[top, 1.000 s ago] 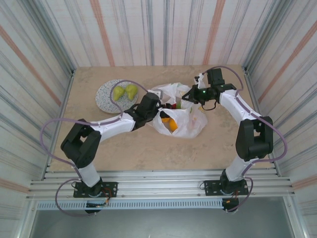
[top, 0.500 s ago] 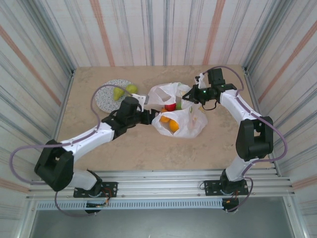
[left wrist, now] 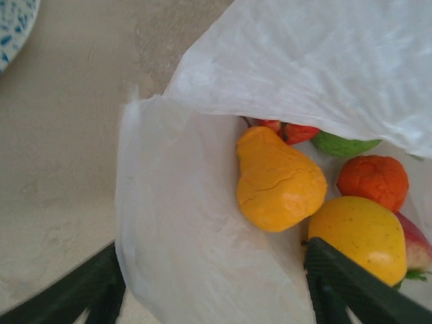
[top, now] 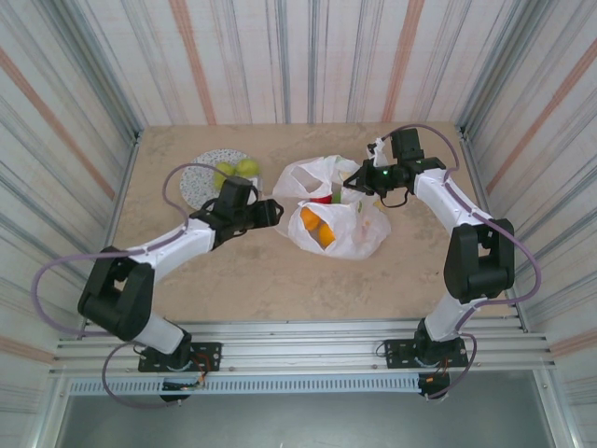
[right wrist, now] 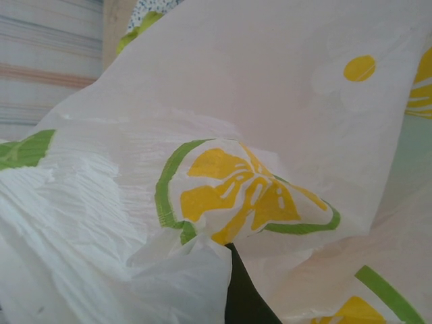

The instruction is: Place the fruits into the plastic bag

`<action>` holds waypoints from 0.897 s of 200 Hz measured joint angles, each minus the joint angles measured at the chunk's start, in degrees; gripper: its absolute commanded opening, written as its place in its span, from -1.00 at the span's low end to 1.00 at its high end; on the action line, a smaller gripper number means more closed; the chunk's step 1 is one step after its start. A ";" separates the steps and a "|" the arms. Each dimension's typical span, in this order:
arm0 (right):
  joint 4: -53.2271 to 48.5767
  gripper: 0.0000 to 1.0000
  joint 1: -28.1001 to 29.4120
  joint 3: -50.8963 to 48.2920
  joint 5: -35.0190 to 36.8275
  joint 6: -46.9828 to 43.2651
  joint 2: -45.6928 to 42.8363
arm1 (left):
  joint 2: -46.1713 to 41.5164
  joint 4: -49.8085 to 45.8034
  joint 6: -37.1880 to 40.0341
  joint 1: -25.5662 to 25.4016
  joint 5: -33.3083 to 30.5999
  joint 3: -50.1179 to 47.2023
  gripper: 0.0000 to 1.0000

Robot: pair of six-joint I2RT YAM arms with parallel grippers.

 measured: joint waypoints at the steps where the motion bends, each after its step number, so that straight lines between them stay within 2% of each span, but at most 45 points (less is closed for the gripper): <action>1: 0.00 -1.00 0.00 0.00 0.00 0.00 0.00 | 0.17 -0.02 0.00 0.00 0.04 0.04 0.05; 43: -2.58 -1.00 -1.01 1.46 0.39 -1.38 0.00 | 0.61 0.04 0.59 -2.32 2.51 0.20 -0.72; 71: -7.37 -1.00 -1.86 5.81 2.64 -4.63 0.00 | -2.10 1.22 0.79 -5.95 5.62 0.20 -0.92; 107: -15.26 -1.00 -1.92 14.23 9.40 -10.60 -0.31 | -5.95 3.96 0.94 -12.68 8.57 2.69 -1.00; 134: -18.51 -1.00 -1.92 15.17 13.62 -12.68 -2.14 | -6.38 6.56 0.96 -16.65 10.12 5.66 -1.00; 179: -20.15 -1.00 -1.44 14.91 16.52 -13.44 -3.02 | -6.36 7.21 0.96 -16.81 9.07 5.49 -0.99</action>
